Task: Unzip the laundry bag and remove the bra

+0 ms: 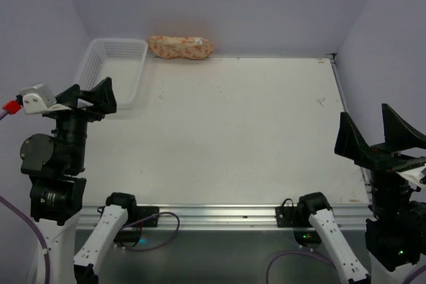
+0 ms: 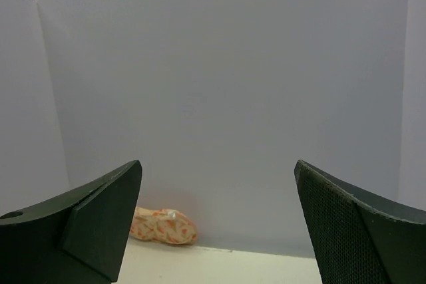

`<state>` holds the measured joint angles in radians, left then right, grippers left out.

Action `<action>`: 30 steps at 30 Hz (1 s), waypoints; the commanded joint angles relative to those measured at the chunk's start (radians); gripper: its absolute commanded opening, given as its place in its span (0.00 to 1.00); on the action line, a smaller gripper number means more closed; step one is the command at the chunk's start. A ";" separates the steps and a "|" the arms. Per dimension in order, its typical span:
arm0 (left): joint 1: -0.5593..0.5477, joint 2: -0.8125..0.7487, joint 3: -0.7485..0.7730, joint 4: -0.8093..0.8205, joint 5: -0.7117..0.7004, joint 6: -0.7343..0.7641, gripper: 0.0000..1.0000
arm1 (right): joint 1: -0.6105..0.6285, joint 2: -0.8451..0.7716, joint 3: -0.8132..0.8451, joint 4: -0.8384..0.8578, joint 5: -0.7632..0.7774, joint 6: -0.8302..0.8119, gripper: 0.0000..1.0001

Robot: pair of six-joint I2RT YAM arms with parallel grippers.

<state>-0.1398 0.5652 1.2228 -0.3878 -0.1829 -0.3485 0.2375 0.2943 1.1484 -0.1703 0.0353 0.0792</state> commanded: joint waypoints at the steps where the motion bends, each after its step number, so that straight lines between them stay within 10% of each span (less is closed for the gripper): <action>1: -0.006 0.070 -0.026 -0.019 0.029 -0.076 1.00 | 0.006 0.022 -0.045 -0.006 0.017 0.031 0.99; 30: 0.017 1.254 0.391 0.429 0.178 -0.572 1.00 | 0.006 0.129 -0.199 -0.253 -0.094 0.330 0.99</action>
<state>-0.1356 1.7439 1.5505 -0.0483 -0.0082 -0.8577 0.2413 0.4057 0.9512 -0.4068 -0.0448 0.3721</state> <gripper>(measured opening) 0.997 0.986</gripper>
